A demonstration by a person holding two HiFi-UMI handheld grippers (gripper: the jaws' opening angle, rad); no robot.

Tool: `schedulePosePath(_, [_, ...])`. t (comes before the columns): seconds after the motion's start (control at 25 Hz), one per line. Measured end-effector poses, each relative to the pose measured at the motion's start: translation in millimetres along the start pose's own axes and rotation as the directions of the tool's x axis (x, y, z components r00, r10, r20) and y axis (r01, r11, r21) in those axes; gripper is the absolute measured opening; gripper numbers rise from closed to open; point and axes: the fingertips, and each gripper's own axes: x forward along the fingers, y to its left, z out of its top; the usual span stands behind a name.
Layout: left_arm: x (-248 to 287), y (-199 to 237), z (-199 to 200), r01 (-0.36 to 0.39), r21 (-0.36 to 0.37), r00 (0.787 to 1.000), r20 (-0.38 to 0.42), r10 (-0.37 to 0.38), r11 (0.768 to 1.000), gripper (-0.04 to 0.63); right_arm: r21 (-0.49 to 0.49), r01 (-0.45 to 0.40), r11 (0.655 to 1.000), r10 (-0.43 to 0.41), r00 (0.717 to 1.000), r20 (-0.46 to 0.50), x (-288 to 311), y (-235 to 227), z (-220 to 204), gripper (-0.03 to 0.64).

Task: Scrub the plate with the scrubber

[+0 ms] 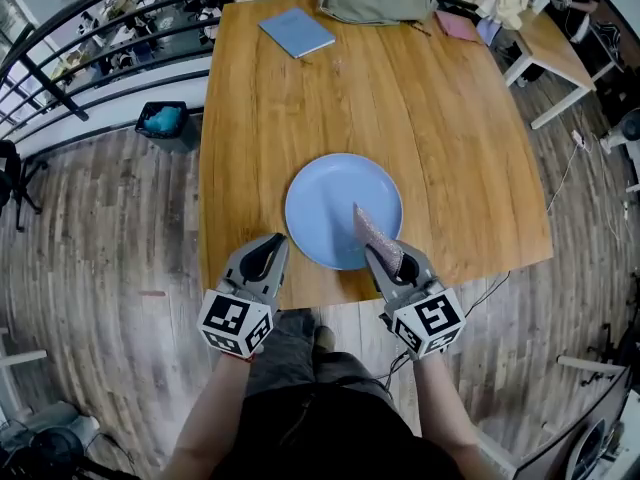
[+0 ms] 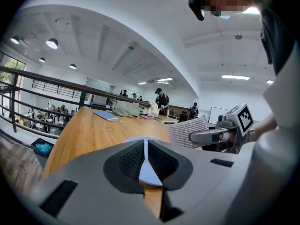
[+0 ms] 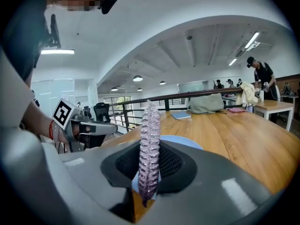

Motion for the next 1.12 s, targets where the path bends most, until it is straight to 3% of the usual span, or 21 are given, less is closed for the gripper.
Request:
schedulePosePath(0.2, [24.4,19.6,-7.9,0.043,0.001,0.997,-0.059,-0.043,0.999,0.005,-0.055,-0.022,0.998,0.015,0.993,-0.115,35.6,-7.9,-7.4,0.077])
schedulePosePath(0.32, [39.6,28.9,-18.3,0.055,0.007,0.992,-0.111,-0.054,0.998,0.025,-0.187,-0.053,0.981,0.017,0.982,-0.186,55.0,-13.9,-11.5,0.077])
schedulePosePath(0.4, [47.1,37.1,-26.2,0.042,0.011,0.987,-0.154,-0.039,0.999,0.037,-0.319,-0.116,0.94,0.028,0.963,-0.268,66.0,-16.0,-22.1,0.077])
schedulePosePath(0.48, [52.8,44.0,-34.1,0.021,0.02,0.979,-0.204,-0.017,1.0,0.064,-0.466,-0.212,0.859,0.027,0.928,-0.371,73.5,-18.2,-39.5,0.077])
schedulePosePath(0.56, [56.5,47.5,-42.3,0.008,0.021,0.968,-0.25,-0.002,1.0,0.144,-0.578,-0.321,0.75,0.026,0.888,-0.459,78.6,-19.1,-54.4,0.077])
schedulePosePath(0.72, [63.4,50.5,-55.1,-0.007,-0.018,0.95,-0.313,0.001,1.0,0.198,-0.687,-0.497,0.53,0.045,0.825,-0.563,88.0,-19.2,-67.6,0.077])
schedulePosePath(0.92, [61.9,49.0,-75.5,-0.071,-0.072,0.92,-0.391,0.037,0.995,0.196,-0.724,-0.654,0.222,0.048,0.749,-0.661,89.0,-12.3,-85.0,0.078])
schedulePosePath(1.0, [60.4,47.2,-83.4,-0.105,-0.094,0.903,-0.426,0.056,0.99,0.195,-0.7,-0.702,0.131,0.052,0.71,-0.702,87.8,-11.0,-95.2,0.081])
schedulePosePath(1.12, [58.8,43.5,-87.3,-0.148,-0.122,0.893,-0.442,0.08,0.981,0.147,-0.673,-0.739,0.034,0.049,0.673,-0.738,87.1,-10.6,-104.0,0.086])
